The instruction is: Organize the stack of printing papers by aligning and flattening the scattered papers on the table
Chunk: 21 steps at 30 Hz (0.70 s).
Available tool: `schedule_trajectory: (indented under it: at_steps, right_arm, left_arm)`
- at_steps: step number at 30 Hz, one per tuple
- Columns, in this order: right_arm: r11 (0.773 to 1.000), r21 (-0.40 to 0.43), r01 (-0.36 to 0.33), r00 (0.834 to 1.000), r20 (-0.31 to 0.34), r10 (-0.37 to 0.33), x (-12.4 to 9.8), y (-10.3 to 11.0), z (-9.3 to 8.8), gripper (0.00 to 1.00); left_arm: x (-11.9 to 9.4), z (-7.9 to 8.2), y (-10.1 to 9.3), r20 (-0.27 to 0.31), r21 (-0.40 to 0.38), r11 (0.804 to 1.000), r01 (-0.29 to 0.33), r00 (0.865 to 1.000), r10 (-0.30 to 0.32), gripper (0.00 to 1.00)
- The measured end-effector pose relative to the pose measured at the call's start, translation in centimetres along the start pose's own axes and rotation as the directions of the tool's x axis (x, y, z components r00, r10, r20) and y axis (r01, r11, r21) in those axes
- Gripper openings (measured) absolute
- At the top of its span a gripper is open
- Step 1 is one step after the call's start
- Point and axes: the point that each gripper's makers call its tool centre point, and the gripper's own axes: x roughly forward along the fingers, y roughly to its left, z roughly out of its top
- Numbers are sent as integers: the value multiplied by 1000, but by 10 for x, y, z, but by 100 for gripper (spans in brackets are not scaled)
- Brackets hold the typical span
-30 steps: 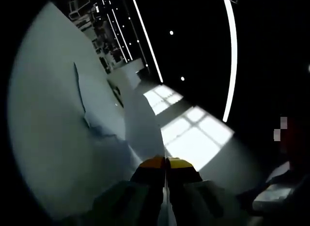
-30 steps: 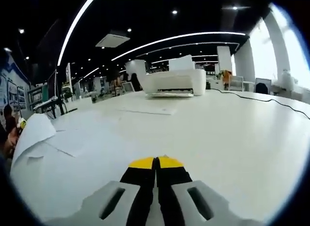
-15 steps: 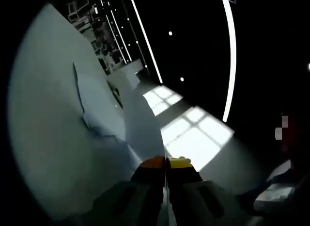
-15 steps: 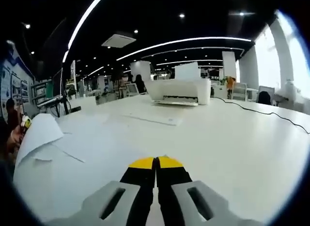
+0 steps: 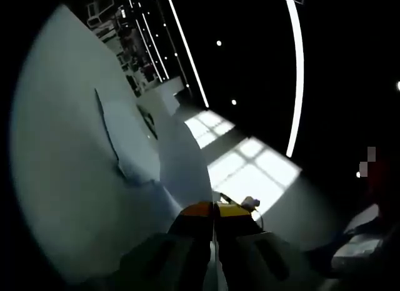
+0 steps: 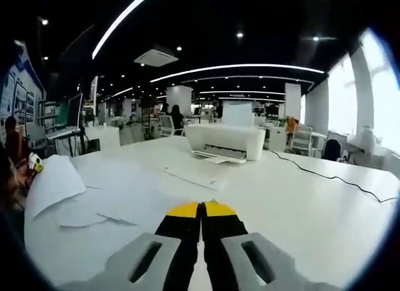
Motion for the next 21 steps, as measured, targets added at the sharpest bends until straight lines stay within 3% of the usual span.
schedule_trajectory:
  at_steps: [21]
  right_arm:
    - [995,-53,89,994,62,-86,-47,-15,76,0]
  left_arm:
    - [-1,3,0,5,9,1000,6,1000,-6,5]
